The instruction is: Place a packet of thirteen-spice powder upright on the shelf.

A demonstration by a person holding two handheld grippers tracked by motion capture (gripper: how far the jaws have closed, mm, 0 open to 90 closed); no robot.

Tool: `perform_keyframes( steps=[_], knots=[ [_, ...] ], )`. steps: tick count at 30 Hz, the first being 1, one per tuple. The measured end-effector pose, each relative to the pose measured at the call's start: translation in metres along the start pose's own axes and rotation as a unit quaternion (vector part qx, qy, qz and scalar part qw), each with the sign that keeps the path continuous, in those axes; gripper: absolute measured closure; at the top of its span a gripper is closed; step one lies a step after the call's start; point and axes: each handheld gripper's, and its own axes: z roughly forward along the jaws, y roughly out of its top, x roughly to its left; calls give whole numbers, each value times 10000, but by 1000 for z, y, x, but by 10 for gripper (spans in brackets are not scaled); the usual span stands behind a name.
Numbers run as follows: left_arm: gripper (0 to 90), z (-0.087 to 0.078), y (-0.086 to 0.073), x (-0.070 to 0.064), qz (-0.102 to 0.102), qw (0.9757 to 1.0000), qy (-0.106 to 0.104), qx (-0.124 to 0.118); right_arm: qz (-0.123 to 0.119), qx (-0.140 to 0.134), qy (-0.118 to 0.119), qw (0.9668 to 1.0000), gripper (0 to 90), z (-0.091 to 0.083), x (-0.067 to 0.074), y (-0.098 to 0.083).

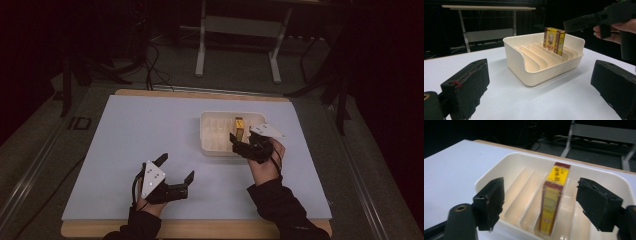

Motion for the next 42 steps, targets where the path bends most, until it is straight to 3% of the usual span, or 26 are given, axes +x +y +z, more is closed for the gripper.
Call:
perform_keyframes(
  steps=[14,28,32,42],
  knots=[
    [25,-2,1,1,3,10000,7,-6,-215,161,501,9984,190,-34,-6,-27],
    [25,-2,1,0,-14,10000,-70,-5,-288,365,671,9967,150,-62,-10,-52],
    [25,-3,1,-1,-3,10000,-82,-11,-388,439,610,9964,141,-69,-10,-57],
    [26,-2,0,0,13,10000,-93,19,-377,574,568,9960,139,-89,-18,-70]
  ],
)
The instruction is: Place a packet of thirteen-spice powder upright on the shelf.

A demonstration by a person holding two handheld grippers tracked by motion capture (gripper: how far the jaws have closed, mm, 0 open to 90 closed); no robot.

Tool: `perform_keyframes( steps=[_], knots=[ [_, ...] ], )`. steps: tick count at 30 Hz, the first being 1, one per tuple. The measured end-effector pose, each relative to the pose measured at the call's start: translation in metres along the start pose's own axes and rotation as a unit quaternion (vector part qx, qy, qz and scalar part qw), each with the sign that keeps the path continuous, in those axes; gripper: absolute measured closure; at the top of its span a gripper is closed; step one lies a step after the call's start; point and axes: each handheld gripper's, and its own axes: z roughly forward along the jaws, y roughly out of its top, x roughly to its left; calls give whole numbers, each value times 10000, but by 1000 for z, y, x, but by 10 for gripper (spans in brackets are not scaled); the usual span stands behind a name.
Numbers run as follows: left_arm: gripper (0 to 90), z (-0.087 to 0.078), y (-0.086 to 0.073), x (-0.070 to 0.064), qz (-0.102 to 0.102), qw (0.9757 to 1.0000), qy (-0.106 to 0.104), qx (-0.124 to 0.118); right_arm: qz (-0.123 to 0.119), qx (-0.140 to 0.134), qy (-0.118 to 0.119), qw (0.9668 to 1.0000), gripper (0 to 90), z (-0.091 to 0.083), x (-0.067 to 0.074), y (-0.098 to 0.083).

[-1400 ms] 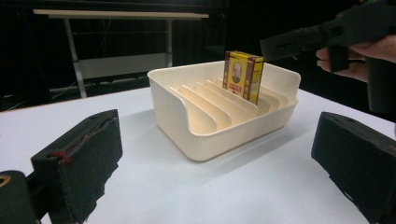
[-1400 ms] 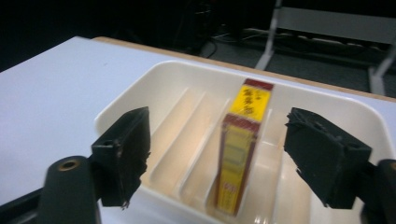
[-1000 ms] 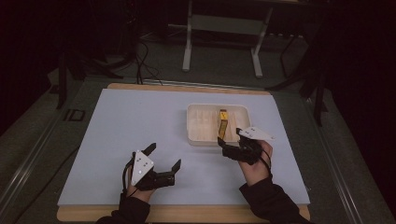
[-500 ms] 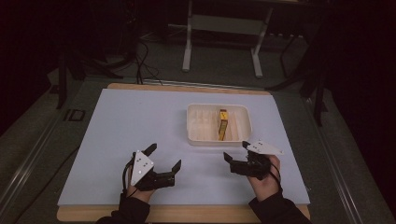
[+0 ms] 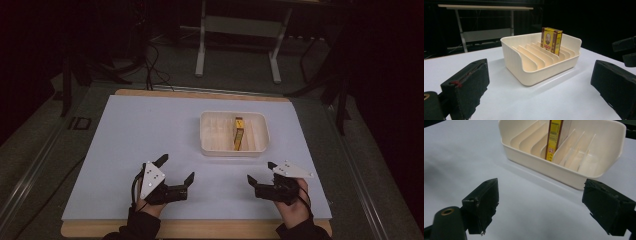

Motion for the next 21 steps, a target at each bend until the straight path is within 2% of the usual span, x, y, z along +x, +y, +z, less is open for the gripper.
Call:
perform_keyframes(
  steps=[4,10,14,21],
  knots=[
    [26,0,-1,0,-15,10000,-23,15,67,45,8,10000,139,-4,-2,-5],
    [25,1,-1,-1,-7,10000,-61,22,-6,152,-13,9999,140,-4,-3,-10],
    [25,2,-3,0,-27,9999,-71,70,-115,104,-32,9999,143,-2,-3,-10],
    [25,3,-4,0,-10,9999,-84,76,-15,75,41,10000,151,-1,-7,-11]
  ],
)
